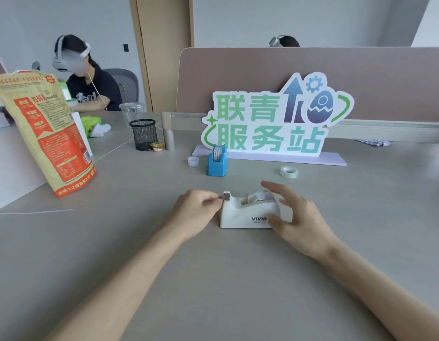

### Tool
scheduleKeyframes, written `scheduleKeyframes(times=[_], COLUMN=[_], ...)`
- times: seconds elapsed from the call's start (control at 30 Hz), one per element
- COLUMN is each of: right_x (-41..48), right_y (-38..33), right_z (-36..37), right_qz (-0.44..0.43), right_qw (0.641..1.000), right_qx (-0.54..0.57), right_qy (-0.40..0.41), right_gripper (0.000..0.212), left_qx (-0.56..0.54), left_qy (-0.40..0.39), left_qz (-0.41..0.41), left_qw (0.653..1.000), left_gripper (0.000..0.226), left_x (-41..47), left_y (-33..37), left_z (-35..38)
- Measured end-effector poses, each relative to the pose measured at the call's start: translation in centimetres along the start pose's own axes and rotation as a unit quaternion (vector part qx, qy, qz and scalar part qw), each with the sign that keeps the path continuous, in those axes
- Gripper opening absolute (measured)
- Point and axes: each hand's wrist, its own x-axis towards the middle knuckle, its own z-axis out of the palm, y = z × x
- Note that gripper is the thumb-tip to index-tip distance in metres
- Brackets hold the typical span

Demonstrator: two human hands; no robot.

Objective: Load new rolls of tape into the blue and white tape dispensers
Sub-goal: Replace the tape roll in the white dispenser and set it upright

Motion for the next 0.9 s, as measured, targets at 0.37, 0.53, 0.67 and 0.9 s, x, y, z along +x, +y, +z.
scheduleKeyframes(times=[0.37,0.53,0.67,0.9], right_x=[0.4,1.9,2.0,2.6], right_y=[-1.4,-1.9,-2.1,-1.8], right_z=[0.1,-1.5,-2.1,-2.4], right_qz=[0.005,0.028,-0.018,-0.068], right_qw=[0.996,0.999,0.998,0.984], right_qx=[0.06,0.028,-0.052,-0.166], right_qy=[0.059,0.009,0.01,0.026], right_gripper=[0.016,0.014,0.018,0.024], left_qx=[0.029,0.023,0.009,-0.009], left_qy=[-0.043,-0.034,-0.04,-0.043], left_qz=[0.025,0.071,0.085,0.065], left_qw=[0.998,0.997,0.995,0.997], left_gripper=[0.043,0.046,0.051,0.044], left_x=[-0.8,-0.9,-0.9,-0.2], left_y=[0.7,0.3,0.4,0.2], left_z=[-0.3,0.5,0.8,1.0])
